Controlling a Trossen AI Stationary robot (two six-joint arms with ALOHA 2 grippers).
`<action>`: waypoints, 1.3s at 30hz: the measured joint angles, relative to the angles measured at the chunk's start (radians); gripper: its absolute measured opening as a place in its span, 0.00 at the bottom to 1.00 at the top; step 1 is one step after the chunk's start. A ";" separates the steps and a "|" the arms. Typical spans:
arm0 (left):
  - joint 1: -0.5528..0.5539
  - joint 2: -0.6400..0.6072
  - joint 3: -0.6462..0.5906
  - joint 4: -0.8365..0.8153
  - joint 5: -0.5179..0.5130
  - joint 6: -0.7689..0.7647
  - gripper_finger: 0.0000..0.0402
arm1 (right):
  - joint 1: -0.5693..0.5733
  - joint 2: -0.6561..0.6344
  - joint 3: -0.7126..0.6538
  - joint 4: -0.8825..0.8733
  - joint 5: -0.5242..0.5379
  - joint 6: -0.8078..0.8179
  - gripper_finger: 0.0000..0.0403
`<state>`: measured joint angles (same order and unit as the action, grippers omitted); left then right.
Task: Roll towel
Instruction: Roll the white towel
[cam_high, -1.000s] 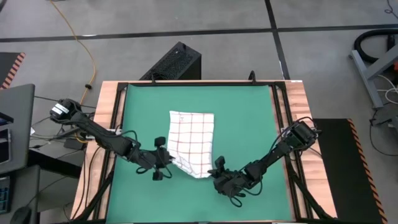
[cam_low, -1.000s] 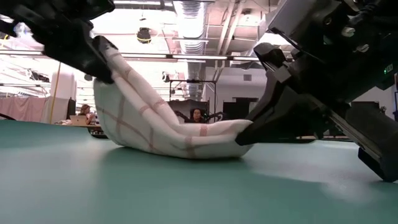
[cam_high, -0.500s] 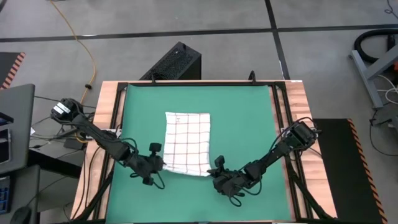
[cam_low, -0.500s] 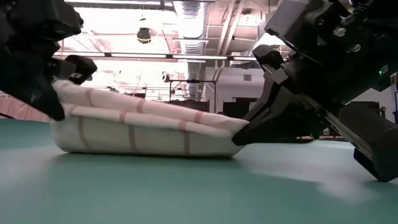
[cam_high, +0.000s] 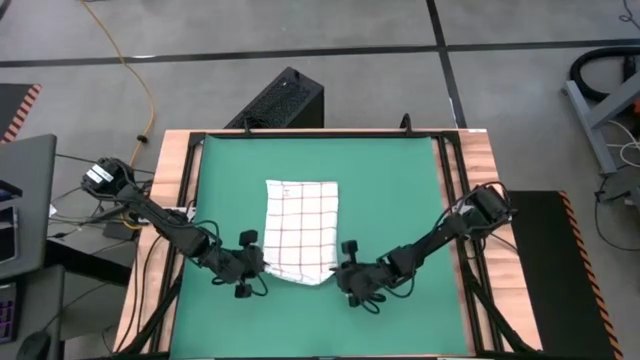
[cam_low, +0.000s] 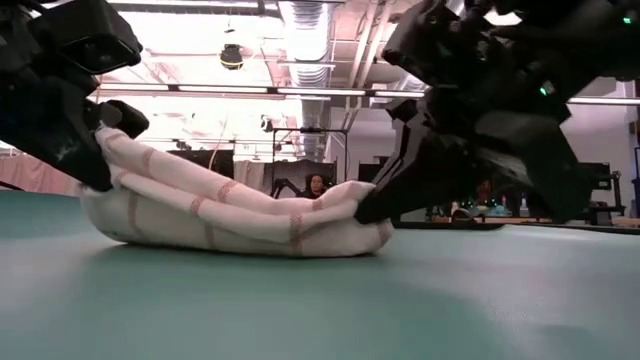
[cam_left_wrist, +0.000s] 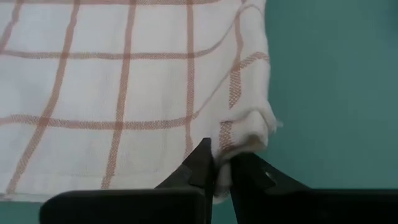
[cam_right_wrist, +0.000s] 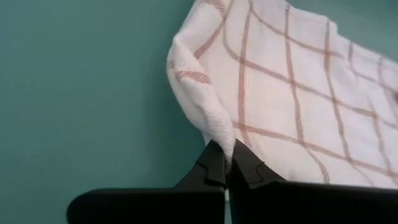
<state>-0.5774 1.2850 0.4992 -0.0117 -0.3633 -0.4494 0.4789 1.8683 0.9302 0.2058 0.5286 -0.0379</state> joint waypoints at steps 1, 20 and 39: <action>0.000 0.000 0.000 -0.001 -0.004 -0.001 0.04 | -0.011 -0.007 0.000 -0.003 -0.024 0.016 0.02; 0.056 0.000 0.000 -0.098 -0.016 -0.096 0.02 | -0.089 -0.016 0.004 -0.039 -0.163 0.186 0.02; 0.071 0.000 0.000 -0.107 -0.062 -0.157 0.02 | -0.141 -0.103 0.029 -0.086 -0.194 0.161 0.02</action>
<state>-0.5068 1.2846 0.4995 -0.1192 -0.4258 -0.6059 0.3379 1.7658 0.9588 0.1198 0.3342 0.1235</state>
